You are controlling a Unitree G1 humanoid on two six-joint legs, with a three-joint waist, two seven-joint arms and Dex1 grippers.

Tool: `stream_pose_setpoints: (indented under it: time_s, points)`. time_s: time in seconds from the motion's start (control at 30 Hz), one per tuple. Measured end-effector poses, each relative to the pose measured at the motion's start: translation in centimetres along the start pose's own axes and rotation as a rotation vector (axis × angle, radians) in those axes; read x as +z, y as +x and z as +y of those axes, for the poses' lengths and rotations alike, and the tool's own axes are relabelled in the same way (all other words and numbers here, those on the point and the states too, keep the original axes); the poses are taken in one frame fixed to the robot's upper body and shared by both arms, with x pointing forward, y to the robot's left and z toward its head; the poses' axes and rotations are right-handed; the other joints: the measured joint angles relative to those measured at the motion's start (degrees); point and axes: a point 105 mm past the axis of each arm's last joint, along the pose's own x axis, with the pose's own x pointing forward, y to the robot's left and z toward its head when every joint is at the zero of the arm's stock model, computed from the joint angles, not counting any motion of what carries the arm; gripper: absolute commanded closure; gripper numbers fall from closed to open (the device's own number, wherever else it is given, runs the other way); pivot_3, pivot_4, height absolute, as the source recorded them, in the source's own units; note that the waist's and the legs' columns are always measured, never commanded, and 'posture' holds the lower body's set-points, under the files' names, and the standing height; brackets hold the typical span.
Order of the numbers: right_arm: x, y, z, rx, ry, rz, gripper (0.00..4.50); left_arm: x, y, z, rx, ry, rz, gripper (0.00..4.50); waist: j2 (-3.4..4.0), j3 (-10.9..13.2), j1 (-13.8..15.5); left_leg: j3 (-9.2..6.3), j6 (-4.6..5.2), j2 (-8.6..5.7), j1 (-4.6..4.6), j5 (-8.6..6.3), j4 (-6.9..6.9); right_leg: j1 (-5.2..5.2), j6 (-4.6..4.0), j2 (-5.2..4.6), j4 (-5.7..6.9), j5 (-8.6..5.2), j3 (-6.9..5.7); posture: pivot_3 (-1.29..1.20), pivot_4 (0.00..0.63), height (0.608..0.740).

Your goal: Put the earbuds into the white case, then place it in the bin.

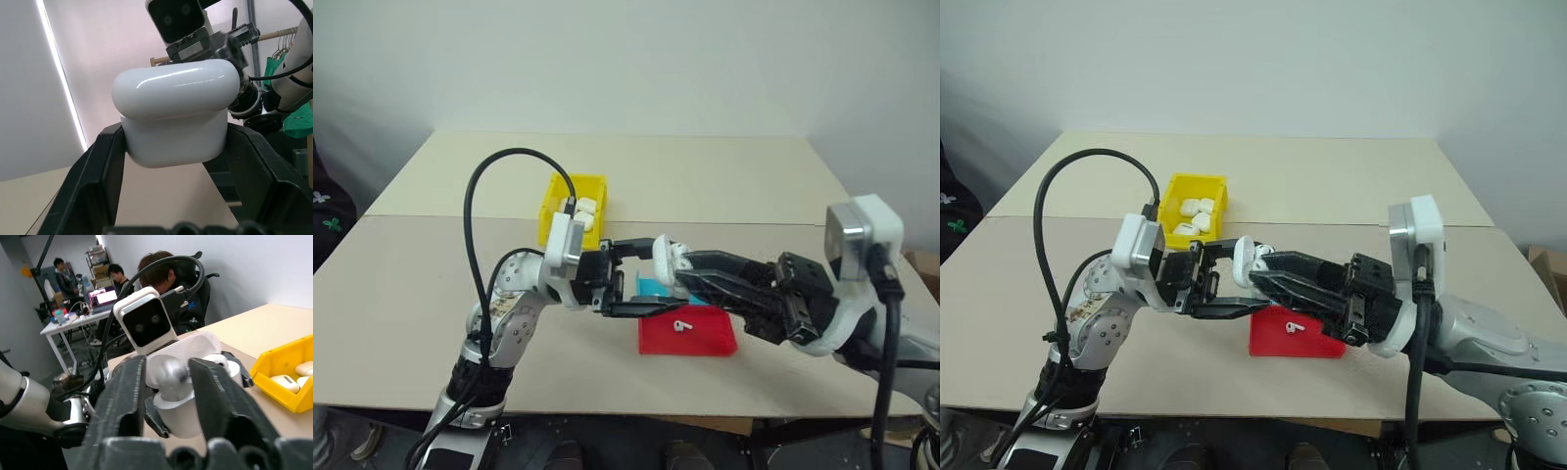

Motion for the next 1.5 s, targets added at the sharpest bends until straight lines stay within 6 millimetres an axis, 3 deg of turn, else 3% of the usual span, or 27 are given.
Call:
stream_pose_setpoints:
  time_s: [0.03,0.37,0.53,0.63,0.7,0.87,1.17,1.5]
  points:
    - [-0.1,0.0,0.1,0.001,-0.017,0.009,1.51,-0.1,-0.1,0.0,0.002,-0.003,0.002,1.68,0.00,0.0,0.1,0.00,0.00,0.00,0.00,0.00,0.00,0.00,0.00,0.00,0.00,0.00,0.00,0.00,0.150,0.740]
    - [-0.5,-0.8,-0.5,-0.042,-0.049,0.054,1.51,-0.4,-0.3,0.0,-0.015,0.003,0.018,1.68,0.00,0.0,0.8,0.01,0.00,-0.01,-0.01,0.00,0.01,0.01,0.00,-0.01,-0.02,0.00,0.00,0.00,0.150,0.740]
    - [1.8,-2.1,-2.0,-0.076,-0.153,0.108,1.51,-1.2,-0.6,-0.1,-0.036,-0.004,0.043,1.68,0.00,0.0,0.7,0.02,0.00,-0.01,0.07,0.00,0.02,0.08,-0.01,0.00,-0.02,0.01,0.00,0.00,0.150,0.740]
    - [3.9,-1.6,-2.7,-0.049,-0.215,0.116,2.10,-1.9,-0.3,0.0,-0.075,-0.024,0.069,1.68,0.01,0.0,0.4,0.06,0.00,-0.02,0.12,0.00,0.02,0.07,-0.02,0.00,0.01,0.01,0.06,0.00,0.150,0.740]
    - [5.1,-0.7,-3.0,-0.002,-0.276,0.161,2.79,-2.4,0.1,0.2,-0.110,-0.029,0.101,1.68,0.02,0.0,0.4,0.04,0.00,-0.01,0.13,0.00,0.00,0.06,-0.02,0.01,-0.01,0.01,0.04,0.00,0.150,0.740]
    - [4.9,1.4,-3.3,0.108,-0.317,0.310,4.47,-3.4,0.6,1.6,-0.115,-0.013,0.153,1.68,0.03,0.0,0.7,0.05,0.01,0.01,-0.09,0.00,0.01,-0.12,-0.02,0.01,-0.06,0.01,0.03,0.00,0.150,0.740]
    - [3.2,4.0,-4.0,0.199,-0.446,0.507,4.47,-3.5,1.9,2.3,-0.124,0.026,0.138,1.68,0.07,0.0,0.9,0.09,0.01,0.01,-0.17,0.00,0.05,-0.22,-0.02,-0.02,-0.01,0.01,0.01,0.00,0.150,0.740]
    - [2.0,3.6,-4.9,0.207,-0.553,0.629,4.47,-3.8,2.2,2.4,-0.107,0.039,0.150,1.68,0.07,0.0,0.9,0.09,0.01,0.00,-0.16,0.00,0.05,-0.21,-0.01,-0.02,0.01,0.01,0.01,0.00,0.150,0.740]
